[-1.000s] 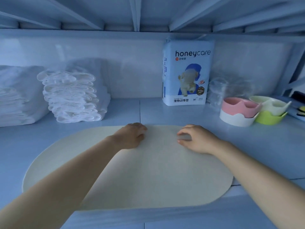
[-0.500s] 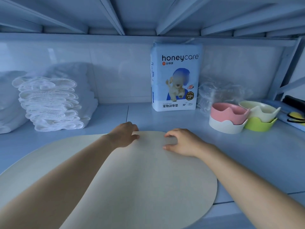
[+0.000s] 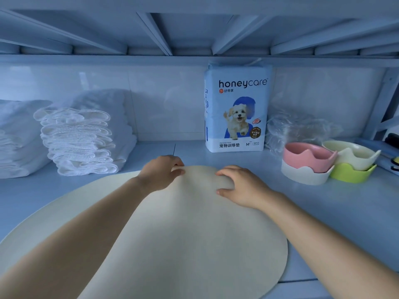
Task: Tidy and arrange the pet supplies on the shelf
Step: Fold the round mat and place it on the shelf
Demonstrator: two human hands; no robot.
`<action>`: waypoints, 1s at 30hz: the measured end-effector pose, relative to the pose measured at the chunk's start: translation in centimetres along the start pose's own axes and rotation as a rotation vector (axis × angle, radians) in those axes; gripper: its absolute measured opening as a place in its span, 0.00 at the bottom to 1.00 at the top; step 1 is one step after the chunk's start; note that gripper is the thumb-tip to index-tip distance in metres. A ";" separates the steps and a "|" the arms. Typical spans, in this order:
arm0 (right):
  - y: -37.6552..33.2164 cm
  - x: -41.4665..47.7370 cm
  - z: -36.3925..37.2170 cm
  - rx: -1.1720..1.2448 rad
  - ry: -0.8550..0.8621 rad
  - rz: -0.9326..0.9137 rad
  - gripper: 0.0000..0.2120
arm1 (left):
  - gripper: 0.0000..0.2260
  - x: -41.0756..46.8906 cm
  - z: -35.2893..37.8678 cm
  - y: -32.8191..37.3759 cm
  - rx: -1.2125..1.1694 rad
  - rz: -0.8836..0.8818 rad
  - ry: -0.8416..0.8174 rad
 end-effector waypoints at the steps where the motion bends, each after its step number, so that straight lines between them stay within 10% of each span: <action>1: -0.2 0.0 -0.5 0.001 0.030 -0.005 0.26 | 0.08 0.2 -0.7 0.0 0.005 -0.005 0.029; 9: -2.7 -0.7 0.9 -0.051 -0.041 -0.081 0.23 | 0.08 0.4 -5.4 -3.4 0.096 -0.167 0.325; 15: -4.6 -1.4 4.5 -0.046 -0.195 -0.110 0.18 | 0.14 -0.3 -0.8 -6.5 0.118 -0.188 -0.019; 30: -9.8 -4.6 5.3 0.056 -0.345 -0.257 0.31 | 0.20 -2.2 -0.2 -8.9 0.381 -0.147 -0.021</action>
Point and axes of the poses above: each hand's wrist, its own x-axis towards the middle knuckle, its own z-axis out of the palm, y = z × x, the point moved 10 cm from there along x, towards the middle knuckle, and after that the axes turned 5 degrees about -x, right-handed, at the moved point
